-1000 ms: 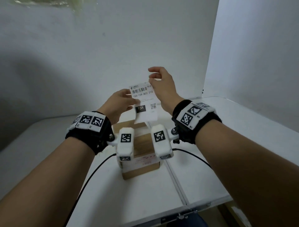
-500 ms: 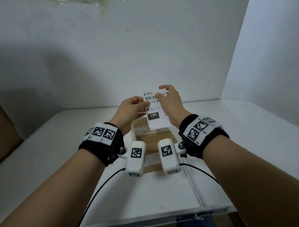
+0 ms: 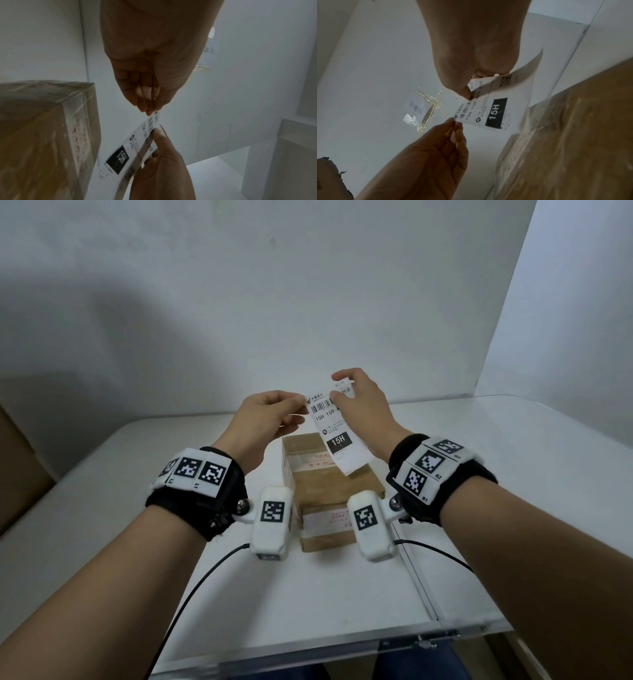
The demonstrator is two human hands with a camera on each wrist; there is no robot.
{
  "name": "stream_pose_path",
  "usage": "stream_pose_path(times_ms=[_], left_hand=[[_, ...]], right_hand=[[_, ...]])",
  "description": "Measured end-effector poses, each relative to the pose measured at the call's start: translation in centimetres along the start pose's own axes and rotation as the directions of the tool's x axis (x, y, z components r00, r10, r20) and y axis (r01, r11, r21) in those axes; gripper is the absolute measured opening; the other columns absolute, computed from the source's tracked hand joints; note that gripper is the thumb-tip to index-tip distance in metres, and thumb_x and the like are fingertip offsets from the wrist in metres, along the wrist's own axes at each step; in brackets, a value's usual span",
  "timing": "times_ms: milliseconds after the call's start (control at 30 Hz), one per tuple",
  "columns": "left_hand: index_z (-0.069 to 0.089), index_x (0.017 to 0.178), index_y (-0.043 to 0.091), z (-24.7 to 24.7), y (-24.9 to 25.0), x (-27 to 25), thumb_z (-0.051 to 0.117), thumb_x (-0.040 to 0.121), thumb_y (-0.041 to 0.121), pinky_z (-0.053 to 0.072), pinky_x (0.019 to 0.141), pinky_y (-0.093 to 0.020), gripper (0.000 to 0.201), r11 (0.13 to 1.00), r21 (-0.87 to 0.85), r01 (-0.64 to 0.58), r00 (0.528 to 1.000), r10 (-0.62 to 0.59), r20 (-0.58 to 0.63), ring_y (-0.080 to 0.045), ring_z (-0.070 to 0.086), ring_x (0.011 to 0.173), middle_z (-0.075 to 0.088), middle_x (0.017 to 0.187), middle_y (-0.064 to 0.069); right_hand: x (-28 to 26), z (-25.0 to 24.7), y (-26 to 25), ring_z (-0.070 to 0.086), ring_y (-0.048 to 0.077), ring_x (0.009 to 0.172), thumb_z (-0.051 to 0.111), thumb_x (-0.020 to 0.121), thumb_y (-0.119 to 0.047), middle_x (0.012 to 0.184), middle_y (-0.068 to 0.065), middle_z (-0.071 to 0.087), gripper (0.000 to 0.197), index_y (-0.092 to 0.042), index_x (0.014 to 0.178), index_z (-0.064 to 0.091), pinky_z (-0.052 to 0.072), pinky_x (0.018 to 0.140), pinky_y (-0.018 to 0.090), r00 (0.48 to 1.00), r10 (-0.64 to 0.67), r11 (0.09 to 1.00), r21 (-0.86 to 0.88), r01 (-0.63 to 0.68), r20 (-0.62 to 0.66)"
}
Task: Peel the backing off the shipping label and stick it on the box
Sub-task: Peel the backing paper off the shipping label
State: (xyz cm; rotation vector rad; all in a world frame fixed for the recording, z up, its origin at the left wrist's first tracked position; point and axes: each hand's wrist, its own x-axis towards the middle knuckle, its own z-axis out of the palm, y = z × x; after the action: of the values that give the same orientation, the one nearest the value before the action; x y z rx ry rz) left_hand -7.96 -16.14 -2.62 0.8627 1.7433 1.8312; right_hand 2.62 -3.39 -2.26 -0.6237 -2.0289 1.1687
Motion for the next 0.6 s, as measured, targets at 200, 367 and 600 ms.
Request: stream_pose_path(times_ms=[200, 367, 600], left_hand=[[0.068, 0.085, 0.011, -0.1, -0.5, -0.3, 0.063, 0.091, 0.015, 0.058, 0.071, -0.02, 0.009, 0.991, -0.128, 0.024, 1.0, -0.025, -0.003, -0.011, 0.067, 0.071, 0.072, 0.085, -0.003], [0.067, 0.088, 0.005, 0.4, -0.8, -0.7, 0.06, 0.093, 0.01, 0.059, 0.077, -0.021, 0.009, 0.953, -0.297, 0.061, 0.998, -0.053, 0.033, -0.013, 0.069, 0.071, 0.071, 0.083, -0.009], [0.068, 0.096, -0.002, 0.9, -1.5, -1.0, 0.059, 0.093, 0.006, 0.059, 0.082, -0.021, 0.013, 0.939, -0.342, 0.043, 0.996, -0.015, 0.083, -0.014, 0.07, 0.078, 0.073, 0.086, -0.012]], right_hand=[[-0.2, 0.2, -0.5, 0.054, 0.017, 0.104, 0.063, 0.083, -0.009, 0.12, 0.002, 0.048, 0.037, -0.015, 0.118, 0.051, 0.047, 0.088, 0.024, 0.955, -0.222, 0.961, -0.21, 0.18, -0.199], [-0.9, 0.9, -1.5, 0.066, 0.012, 0.081, 0.063, 0.084, -0.017, 0.091, -0.004, 0.071, 0.009, -0.015, 0.09, 0.07, 0.056, 0.074, 0.025, 0.987, -0.161, 0.969, -0.187, 0.164, 0.03], [-1.3, 1.1, -1.1, 0.067, 0.008, 0.068, 0.061, 0.088, -0.006, 0.092, 0.007, 0.074, 0.019, -0.008, 0.101, 0.074, 0.058, 0.069, 0.02, 0.996, -0.084, 0.992, -0.095, 0.088, 0.041]])
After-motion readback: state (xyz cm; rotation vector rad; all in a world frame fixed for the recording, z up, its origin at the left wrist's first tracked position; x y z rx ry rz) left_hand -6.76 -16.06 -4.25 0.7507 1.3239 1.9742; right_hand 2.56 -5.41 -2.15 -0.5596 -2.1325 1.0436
